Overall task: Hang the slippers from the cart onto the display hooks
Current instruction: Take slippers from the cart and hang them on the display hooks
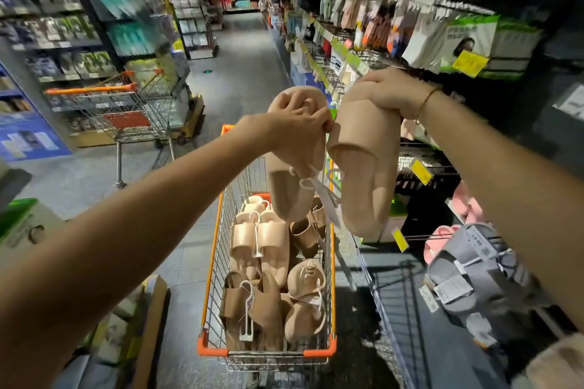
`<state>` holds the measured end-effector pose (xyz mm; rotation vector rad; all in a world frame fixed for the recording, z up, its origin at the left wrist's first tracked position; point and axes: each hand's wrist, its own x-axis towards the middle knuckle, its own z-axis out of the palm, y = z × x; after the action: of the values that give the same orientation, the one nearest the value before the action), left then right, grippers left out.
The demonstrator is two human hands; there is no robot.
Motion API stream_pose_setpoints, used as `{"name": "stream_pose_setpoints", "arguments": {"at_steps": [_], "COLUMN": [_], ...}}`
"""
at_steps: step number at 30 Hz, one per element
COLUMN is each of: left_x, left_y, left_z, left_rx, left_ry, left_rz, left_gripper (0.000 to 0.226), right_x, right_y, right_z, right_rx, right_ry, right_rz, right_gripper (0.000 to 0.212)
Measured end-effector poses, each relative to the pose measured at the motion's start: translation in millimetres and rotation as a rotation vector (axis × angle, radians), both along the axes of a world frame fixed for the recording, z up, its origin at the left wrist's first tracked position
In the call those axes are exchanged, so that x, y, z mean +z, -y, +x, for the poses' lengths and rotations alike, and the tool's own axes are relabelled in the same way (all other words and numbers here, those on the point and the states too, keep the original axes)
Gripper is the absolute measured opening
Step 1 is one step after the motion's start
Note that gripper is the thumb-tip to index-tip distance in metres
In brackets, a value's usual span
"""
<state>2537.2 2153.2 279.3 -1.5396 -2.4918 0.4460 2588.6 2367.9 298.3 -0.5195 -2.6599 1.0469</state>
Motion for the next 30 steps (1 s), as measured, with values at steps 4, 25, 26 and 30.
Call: {"name": "stream_pose_setpoints", "arguments": {"at_steps": [4,25,26,30], "left_x": [-1.0,42.6,43.2,54.9], "left_y": [3.2,59.4,59.1,55.2], "left_z": [-7.0,-13.4,-11.8,-9.8], "left_rx": [0.016,0.141,0.165,0.231], "left_ry": [0.141,-0.108,-0.123,-0.15], "left_rz": [0.123,0.427,0.426,0.51], "left_gripper": [0.063,0.013,0.013,0.029], "right_x": [-1.2,53.8,55.5,55.6], "right_y": [11.0,80.1,84.5,111.4], "right_z": [-0.1,-20.4,-19.9,-8.7], "right_rx": [0.083,0.041,0.045,0.138], "right_ry": [-0.035,-0.237,-0.243,-0.203], "right_rz": [0.075,0.152,0.184,0.354], "right_gripper": [0.03,0.036,0.034,0.031]}}
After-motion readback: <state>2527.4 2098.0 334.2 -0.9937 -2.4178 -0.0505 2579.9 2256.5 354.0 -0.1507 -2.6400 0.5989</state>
